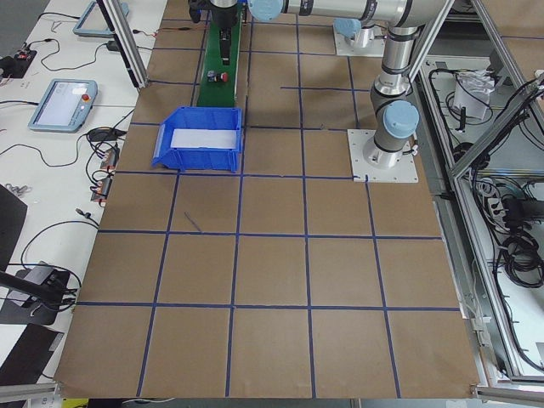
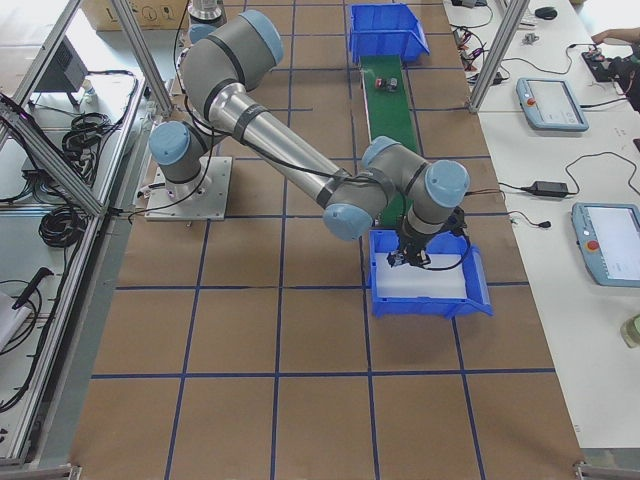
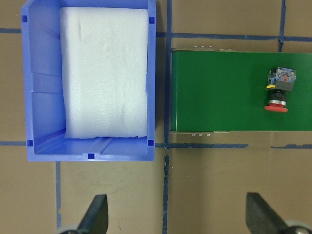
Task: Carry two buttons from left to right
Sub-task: 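Carry the yellow button with the right gripper to the far bin, then lower the yellow button into the bin and open the right gripper, then move the right gripper back over the red button on the conveyor, then grasp the red-capped button with the right gripper and lift it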
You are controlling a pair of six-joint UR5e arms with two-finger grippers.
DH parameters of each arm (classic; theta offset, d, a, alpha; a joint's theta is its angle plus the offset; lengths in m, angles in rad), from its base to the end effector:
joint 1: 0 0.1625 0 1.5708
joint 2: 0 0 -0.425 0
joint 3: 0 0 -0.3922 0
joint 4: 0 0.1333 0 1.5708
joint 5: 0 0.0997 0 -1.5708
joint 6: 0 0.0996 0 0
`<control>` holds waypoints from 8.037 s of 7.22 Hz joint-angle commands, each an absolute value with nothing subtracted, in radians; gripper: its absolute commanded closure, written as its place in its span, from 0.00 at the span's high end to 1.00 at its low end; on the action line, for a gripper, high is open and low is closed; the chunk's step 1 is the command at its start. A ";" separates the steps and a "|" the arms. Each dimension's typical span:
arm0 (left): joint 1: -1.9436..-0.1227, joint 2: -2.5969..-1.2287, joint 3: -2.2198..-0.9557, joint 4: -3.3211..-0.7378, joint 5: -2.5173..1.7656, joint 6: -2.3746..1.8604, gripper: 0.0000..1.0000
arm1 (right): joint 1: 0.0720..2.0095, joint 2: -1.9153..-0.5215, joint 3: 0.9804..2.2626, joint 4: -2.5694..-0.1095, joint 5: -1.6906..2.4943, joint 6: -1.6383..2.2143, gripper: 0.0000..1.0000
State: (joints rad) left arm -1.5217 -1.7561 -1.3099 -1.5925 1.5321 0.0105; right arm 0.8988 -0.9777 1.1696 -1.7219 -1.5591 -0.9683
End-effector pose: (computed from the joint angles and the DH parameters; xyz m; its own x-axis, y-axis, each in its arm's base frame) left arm -0.1088 -0.5803 0.5158 -0.9986 -0.0365 0.0381 -0.0385 0.9978 -0.0543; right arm -0.3418 -0.6457 0.3365 -0.9558 -0.2913 -0.0402 -0.2920 0.9563 0.0135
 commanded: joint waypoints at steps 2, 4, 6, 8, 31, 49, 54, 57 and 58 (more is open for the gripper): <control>-1.522 -1.753 -1.331 -1.556 1.532 0.008 1.00 | 0.899 -0.942 1.172 -1.746 -1.559 -0.968 0.07; -1.522 -1.752 -1.338 -1.551 1.532 0.008 1.00 | 0.900 -0.919 1.172 -1.758 -1.559 -0.966 0.07; -1.522 -1.750 -1.339 -1.551 1.532 0.009 1.00 | 0.900 -0.893 1.172 -1.782 -1.559 -0.966 0.07; -1.522 -1.750 -1.339 -1.551 1.532 0.009 1.00 | 0.900 -0.871 1.173 -1.802 -1.559 -0.966 0.07; -1.488 -1.752 -1.341 -1.554 1.531 0.011 1.00 | 1.480 -1.055 1.305 -1.839 -1.397 -0.130 0.79; -1.489 -1.752 -1.341 -1.552 1.525 0.006 1.00 | 1.681 -0.933 1.299 -1.983 -1.534 0.298 0.73; -1.489 -1.750 -1.341 -1.552 1.523 0.009 1.00 | 1.661 -0.923 1.307 -1.976 -1.531 0.211 0.18; -1.489 -1.750 -1.339 -1.551 1.526 0.009 1.00 | 1.550 -0.940 1.266 -1.912 -1.529 0.029 0.07; -1.489 -1.750 -1.341 -1.551 1.525 0.009 1.00 | 1.489 -0.945 1.209 -1.837 -1.535 -0.089 0.07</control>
